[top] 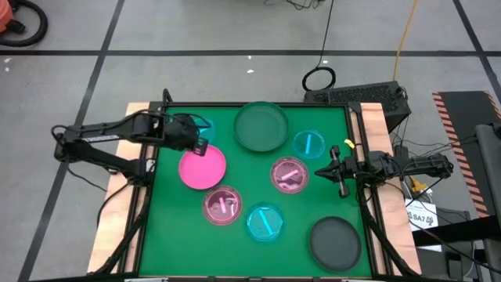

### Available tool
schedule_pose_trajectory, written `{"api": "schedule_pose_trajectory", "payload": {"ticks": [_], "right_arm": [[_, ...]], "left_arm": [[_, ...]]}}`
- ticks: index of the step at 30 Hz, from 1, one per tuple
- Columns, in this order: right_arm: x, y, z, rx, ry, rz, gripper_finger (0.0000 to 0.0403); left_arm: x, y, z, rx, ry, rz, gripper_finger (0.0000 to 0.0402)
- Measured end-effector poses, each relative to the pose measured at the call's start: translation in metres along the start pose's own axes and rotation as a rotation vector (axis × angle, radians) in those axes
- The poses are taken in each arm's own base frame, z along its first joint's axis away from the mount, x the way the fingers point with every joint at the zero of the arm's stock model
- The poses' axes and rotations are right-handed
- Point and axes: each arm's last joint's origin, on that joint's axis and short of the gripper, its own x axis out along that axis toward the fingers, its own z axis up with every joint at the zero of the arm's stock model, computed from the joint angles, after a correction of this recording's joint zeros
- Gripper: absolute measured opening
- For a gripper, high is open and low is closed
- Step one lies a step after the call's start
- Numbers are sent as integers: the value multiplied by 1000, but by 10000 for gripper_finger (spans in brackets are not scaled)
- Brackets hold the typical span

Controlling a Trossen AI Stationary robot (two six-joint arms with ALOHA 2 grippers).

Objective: Stack plastic plates
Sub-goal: Stack the light pink plate on top of the dark green plate

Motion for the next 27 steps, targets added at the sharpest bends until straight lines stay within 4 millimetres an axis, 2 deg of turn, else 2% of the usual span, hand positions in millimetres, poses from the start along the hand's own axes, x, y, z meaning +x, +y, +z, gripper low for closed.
{"api": "schedule_pose_trajectory", "payload": {"ticks": [8, 15, 22, 27], "right_arm": [[0, 0, 0, 130, -2, 0, 9], [0, 0, 0, 233, -1, 0, 9], [0, 0, 0, 324, 0, -2, 9], [0, 0, -2, 394, 20, -6, 9]], "left_arm": [[26, 8, -1, -103, 161, 267, 77], [51, 10, 11, -181, 210, 371, 116], [75, 23, 30, -99, 311, 310, 136], [78, 29, 40, 76, 361, 213, 153]]}}
